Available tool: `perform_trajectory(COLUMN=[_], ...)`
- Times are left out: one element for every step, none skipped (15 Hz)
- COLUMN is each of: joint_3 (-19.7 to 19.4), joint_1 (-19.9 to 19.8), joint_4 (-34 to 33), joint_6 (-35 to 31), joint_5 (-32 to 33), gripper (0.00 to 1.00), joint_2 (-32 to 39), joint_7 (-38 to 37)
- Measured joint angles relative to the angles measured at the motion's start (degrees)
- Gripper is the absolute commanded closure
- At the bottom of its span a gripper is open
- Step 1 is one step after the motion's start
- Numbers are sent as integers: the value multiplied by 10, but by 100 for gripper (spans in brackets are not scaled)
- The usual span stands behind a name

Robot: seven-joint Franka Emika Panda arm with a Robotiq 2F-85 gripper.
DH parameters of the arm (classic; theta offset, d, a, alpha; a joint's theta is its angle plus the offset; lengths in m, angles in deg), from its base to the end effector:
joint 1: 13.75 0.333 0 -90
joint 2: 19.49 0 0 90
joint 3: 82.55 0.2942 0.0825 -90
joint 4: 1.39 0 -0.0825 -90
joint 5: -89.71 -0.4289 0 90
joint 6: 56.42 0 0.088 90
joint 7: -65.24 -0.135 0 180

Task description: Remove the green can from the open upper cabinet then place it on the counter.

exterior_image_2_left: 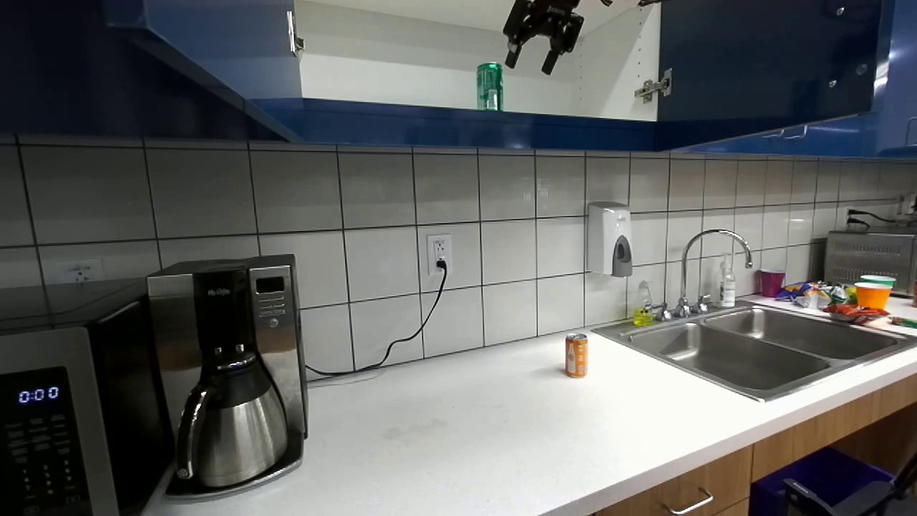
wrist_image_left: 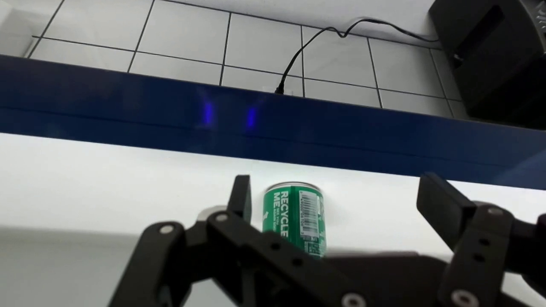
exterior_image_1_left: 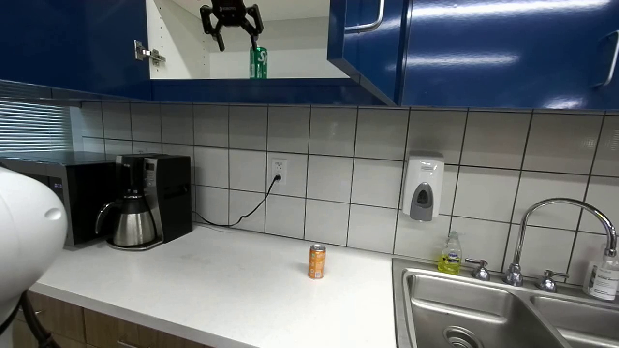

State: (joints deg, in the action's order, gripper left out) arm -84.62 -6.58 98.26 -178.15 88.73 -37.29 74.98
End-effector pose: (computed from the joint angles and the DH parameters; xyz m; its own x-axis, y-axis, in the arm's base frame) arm 0.5537 0.0471 0.7335 0.7390 0.2211 0.6363 0.2212 -0.9719 0.0808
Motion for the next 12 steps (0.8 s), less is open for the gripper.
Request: perform_trajectory(joint_3=[1, 2, 3, 4, 5, 7, 8, 9, 9, 10, 11, 12], joint_1=[-1, -2, -3, -4, -5, -6, -7, -7, -7, -7, -8, -8], joint_4=[-12, -24, -36, -47, -58, -69, -78, -89, -98, -107, -115, -122], joint_6=[0, 0, -1, -1, -2, -2, -3, -3, -4, -6, -7, -9], joint_5=[0, 0, 1, 2, 3, 4, 6, 8, 11, 13, 14, 15], gripper=[0, 0, 0, 0, 0, 0, 0, 0, 0, 0, 0, 0], joint_2=[12, 24, 37, 49, 60, 72, 82, 92, 101, 110, 116, 123], joint_7=[-4, -8, -12, -17, -23, -28, -32, -38, -44, -49, -53, -56])
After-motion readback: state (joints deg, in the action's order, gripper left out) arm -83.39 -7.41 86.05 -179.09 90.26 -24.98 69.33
